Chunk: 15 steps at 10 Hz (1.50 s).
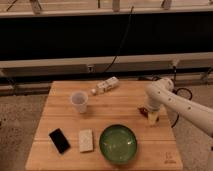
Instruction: Place the pepper in the ceramic bowl
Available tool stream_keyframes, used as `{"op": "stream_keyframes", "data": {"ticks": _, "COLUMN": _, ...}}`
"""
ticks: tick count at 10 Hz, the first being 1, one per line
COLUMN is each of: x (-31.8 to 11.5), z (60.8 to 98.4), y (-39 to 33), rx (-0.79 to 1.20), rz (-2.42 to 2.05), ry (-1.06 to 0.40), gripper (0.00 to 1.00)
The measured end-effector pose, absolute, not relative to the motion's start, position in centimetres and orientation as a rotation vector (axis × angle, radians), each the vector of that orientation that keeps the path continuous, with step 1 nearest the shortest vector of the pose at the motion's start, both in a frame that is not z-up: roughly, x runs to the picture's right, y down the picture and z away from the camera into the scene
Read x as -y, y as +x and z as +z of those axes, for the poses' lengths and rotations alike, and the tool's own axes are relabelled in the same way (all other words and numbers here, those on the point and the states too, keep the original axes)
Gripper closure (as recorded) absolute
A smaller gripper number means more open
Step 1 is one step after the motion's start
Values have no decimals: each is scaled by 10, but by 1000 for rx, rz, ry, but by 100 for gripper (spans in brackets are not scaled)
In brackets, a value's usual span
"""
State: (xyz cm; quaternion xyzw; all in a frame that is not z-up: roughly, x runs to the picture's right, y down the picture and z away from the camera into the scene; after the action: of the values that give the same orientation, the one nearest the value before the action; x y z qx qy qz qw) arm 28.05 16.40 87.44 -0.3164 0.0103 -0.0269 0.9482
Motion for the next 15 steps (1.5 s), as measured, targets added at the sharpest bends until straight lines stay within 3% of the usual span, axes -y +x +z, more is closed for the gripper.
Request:
{"op": "stream_keyframes", "data": {"ticks": 5, "x": -171, "z": 865, "y": 286, "rx": -40, "rz": -80, "ry": -687, "gripper": 92}}
{"op": "stream_keyframes", "data": {"ticks": 6, "x": -173, "z": 863, "y": 286, "rx": -38, "rz": -83, "ry": -689, "gripper": 98}}
{"op": "stream_keyframes", "data": {"ticks": 15, "x": -157, "z": 839, "y": 239, "rx": -29, "rz": -137, "ry": -671, "gripper": 100}}
